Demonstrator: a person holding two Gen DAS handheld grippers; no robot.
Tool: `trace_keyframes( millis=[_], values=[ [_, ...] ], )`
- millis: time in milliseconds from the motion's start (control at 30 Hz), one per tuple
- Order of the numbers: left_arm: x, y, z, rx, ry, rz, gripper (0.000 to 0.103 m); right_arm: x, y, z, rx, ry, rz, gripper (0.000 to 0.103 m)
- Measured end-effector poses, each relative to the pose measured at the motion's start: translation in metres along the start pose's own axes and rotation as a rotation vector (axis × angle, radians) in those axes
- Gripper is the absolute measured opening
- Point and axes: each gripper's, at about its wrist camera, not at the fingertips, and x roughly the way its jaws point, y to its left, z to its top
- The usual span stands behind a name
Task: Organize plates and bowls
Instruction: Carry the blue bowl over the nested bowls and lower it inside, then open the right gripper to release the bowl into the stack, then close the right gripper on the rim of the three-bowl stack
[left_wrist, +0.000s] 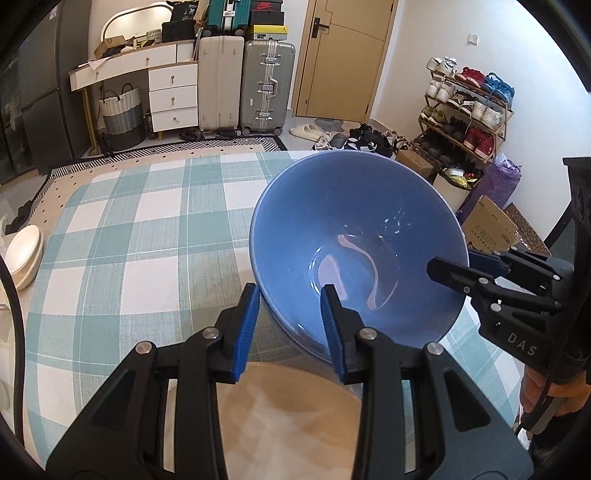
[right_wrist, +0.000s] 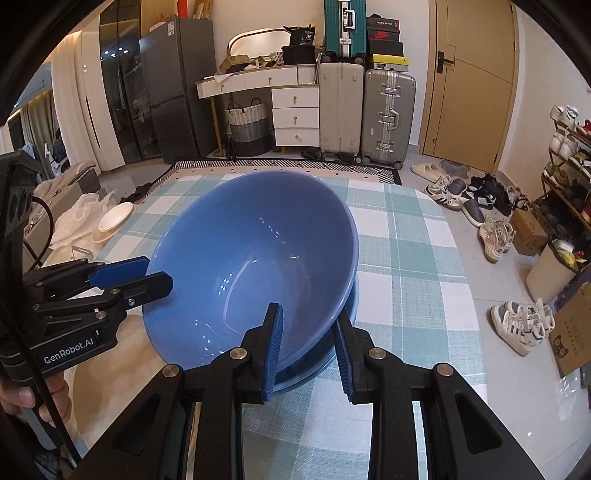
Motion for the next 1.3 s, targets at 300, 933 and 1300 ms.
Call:
trace_keyframes(
  millis=[300,933,1300],
  values=[
    [0.011,0.001,-0.003,0.001,0.007,0.004,0.031,0.008,0.006,-0.01,-0.032,0.016,-0.034,0.028],
    [0.016,0.008,-0.014,-0.041,0.052,-0.04,0.067,0.007,-0.006,-0.01,0.001,0.01,-0.008,0.057],
    [0.01,0.033,-0.002,-0.072,0.049,-0.072,0.089,-0.003,-0.018,-0.004,0.072,-0.03,0.056,0.101]
  ],
)
